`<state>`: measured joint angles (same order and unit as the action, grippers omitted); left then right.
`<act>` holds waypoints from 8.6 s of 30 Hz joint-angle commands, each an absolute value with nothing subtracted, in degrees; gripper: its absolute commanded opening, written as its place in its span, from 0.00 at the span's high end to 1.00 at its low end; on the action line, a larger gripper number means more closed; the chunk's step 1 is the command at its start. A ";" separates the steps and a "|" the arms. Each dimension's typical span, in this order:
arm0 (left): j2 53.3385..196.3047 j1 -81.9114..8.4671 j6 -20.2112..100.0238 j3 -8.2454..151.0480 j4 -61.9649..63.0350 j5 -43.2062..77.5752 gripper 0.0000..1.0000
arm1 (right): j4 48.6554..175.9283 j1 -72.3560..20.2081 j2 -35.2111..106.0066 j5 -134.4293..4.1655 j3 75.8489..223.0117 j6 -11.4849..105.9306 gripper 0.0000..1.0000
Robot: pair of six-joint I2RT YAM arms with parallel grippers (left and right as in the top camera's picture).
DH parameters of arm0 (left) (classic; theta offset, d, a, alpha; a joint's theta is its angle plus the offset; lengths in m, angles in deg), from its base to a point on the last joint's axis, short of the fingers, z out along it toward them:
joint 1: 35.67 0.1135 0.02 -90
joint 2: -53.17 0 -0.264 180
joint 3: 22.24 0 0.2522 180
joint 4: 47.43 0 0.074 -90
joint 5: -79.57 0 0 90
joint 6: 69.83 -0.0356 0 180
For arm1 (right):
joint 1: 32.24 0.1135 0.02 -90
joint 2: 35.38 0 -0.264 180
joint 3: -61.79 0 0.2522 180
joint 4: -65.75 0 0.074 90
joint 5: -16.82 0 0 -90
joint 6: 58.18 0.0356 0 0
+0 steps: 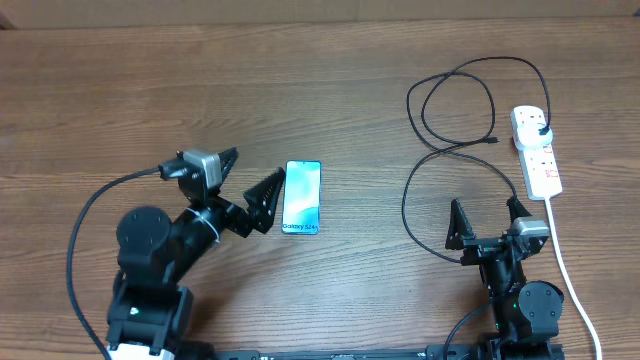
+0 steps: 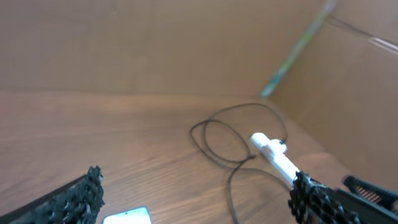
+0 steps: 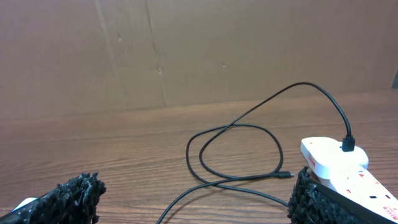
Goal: Plug charger to phone and switch on socket
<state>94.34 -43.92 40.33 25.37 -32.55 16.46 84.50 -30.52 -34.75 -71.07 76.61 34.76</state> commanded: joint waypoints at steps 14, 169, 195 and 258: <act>123.00 -44.12 39.46 70.94 16.24 -5.72 0.00 | 84.15 -30.22 -35.21 -71.13 76.00 34.55 0.00; 171.98 -64.58 45.53 65.39 14.71 -6.33 0.25 | 84.15 -30.22 -35.21 -71.13 76.00 34.55 0.00; 171.87 -64.51 47.61 67.49 15.58 -6.62 0.32 | 84.15 -30.22 -35.21 -71.13 76.00 34.55 0.00; 171.89 -60.84 46.15 93.70 42.71 29.25 0.41 | 82.80 -30.22 -35.21 -25.23 76.00 101.34 0.00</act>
<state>171.63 -62.41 44.44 91.99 43.34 24.31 82.80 -30.54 -34.75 -40.88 76.61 81.84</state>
